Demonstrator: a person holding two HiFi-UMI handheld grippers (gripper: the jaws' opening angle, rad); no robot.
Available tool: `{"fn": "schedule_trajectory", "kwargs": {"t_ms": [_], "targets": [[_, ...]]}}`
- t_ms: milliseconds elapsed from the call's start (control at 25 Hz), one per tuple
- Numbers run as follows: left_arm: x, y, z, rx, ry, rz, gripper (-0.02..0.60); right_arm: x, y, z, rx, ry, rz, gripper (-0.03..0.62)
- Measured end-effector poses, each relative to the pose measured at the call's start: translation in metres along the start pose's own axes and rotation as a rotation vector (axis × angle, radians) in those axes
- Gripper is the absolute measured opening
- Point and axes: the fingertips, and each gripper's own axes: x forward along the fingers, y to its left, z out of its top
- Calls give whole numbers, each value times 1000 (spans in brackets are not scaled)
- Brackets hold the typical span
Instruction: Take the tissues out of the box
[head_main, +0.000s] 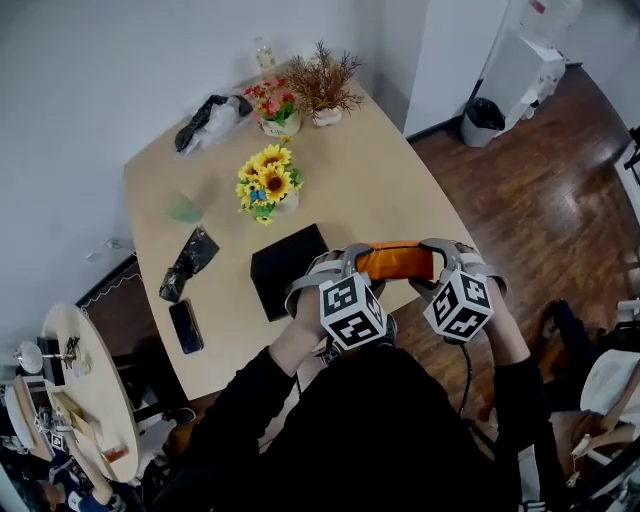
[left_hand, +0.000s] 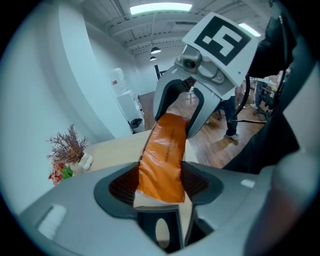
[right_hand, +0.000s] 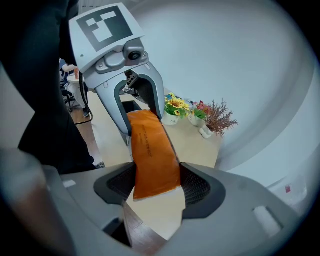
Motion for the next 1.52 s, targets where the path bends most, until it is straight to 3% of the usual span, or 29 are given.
{"fn": "schedule_trajectory", "kwargs": {"t_ms": [1520], "targets": [[109,9,-51,-95,208,-128,252,116,1,-53,5,143,195,287]]}}
